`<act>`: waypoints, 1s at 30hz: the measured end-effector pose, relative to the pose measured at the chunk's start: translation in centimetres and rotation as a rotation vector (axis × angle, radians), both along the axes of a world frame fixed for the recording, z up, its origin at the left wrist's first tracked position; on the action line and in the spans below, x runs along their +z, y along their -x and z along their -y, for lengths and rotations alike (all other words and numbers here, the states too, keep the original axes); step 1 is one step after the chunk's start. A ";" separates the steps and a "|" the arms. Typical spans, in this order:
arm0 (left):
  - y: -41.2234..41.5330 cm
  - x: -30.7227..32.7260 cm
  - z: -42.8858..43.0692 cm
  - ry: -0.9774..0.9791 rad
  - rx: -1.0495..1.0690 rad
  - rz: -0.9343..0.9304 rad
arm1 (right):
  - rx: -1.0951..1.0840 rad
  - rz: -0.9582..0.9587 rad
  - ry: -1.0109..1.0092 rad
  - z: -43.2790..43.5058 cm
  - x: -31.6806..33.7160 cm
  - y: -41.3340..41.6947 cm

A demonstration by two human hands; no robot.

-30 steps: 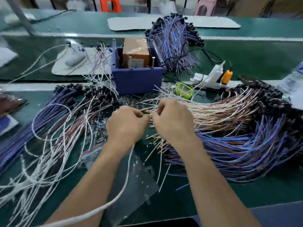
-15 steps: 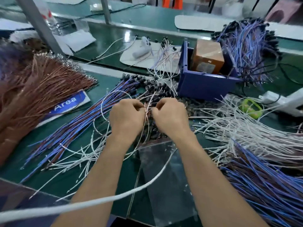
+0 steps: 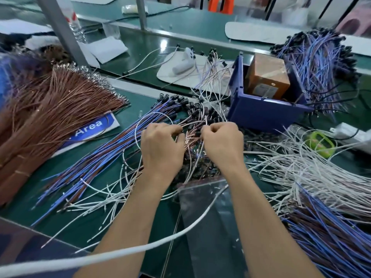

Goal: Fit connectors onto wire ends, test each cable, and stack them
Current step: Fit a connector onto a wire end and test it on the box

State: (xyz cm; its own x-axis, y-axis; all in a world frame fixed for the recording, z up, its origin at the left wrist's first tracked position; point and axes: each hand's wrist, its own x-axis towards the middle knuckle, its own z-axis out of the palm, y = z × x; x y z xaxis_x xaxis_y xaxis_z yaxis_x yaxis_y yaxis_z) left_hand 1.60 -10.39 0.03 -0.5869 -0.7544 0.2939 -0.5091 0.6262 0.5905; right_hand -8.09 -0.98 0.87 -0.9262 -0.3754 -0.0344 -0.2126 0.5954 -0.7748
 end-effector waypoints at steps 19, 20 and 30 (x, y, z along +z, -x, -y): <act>4.0 1.7 -6.0 -0.846 -0.741 -0.194 | -0.019 0.346 0.793 -10.8 2.1 1.1; 4.2 1.6 -6.5 -0.826 -0.735 -0.180 | -0.041 0.303 0.763 -11.3 2.0 1.2; 5.8 3.2 -9.7 -0.606 -0.780 -0.070 | -0.169 -0.676 0.238 -15.5 4.5 -0.7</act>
